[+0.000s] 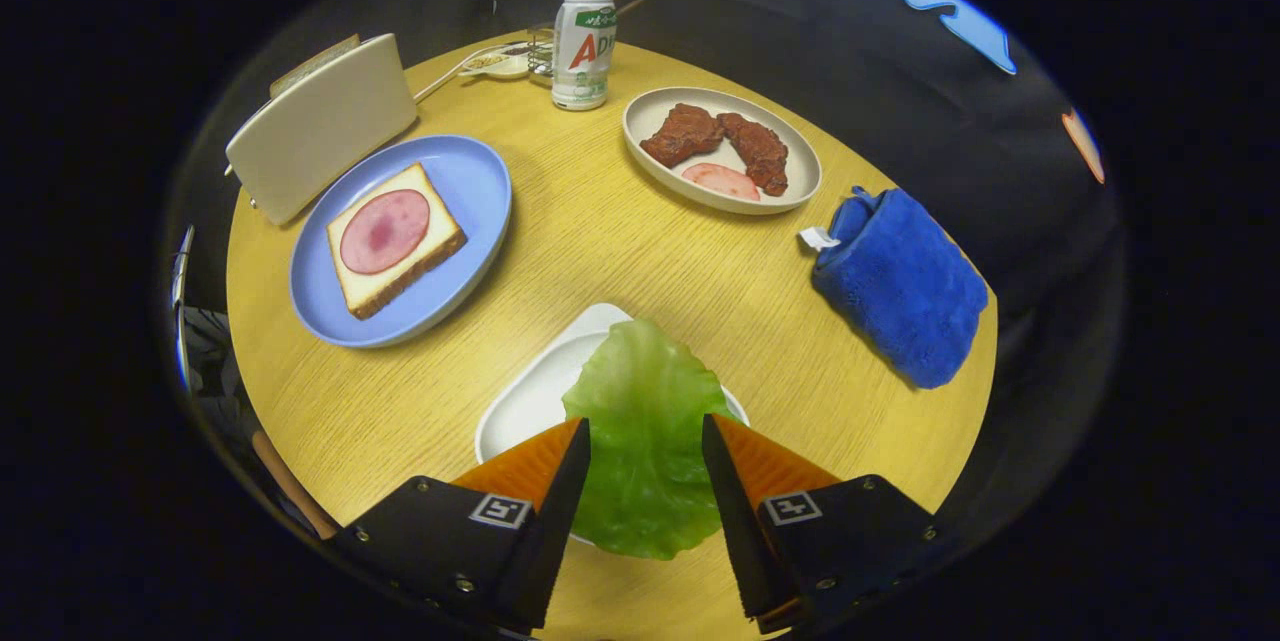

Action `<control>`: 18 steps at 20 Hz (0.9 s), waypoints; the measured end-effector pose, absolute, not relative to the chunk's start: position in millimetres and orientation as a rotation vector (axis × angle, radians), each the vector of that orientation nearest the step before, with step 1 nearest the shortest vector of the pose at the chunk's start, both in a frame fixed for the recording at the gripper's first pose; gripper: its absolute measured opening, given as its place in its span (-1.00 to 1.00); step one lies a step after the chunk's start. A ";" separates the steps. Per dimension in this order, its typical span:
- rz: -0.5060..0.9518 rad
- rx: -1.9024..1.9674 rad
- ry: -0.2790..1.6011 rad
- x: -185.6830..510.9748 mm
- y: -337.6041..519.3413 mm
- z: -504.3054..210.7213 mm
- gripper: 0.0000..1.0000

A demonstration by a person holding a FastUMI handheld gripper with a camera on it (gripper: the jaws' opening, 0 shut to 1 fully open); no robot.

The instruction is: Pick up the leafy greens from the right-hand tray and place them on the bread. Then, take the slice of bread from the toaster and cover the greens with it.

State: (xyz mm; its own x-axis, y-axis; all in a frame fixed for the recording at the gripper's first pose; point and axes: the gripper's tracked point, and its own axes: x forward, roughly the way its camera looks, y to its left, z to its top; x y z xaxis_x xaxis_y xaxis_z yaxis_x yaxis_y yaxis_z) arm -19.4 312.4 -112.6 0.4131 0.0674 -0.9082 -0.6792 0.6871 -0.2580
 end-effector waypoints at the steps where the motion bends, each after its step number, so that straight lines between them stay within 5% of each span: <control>1: 0.501 -0.696 1.083 -17.3 303.4 -123.6 0.37; 4: 0.509 -0.581 1.165 -20.7 304.6 -128.8 0.39; 7: 0.476 -0.563 1.146 -18.8 300.2 -128.2 -0.79; 8: 0.465 -0.589 1.146 -19.6 298.4 -123.9 -0.87; 18: 0.565 -0.529 0.940 -37.9 387.5 -47.8 -0.88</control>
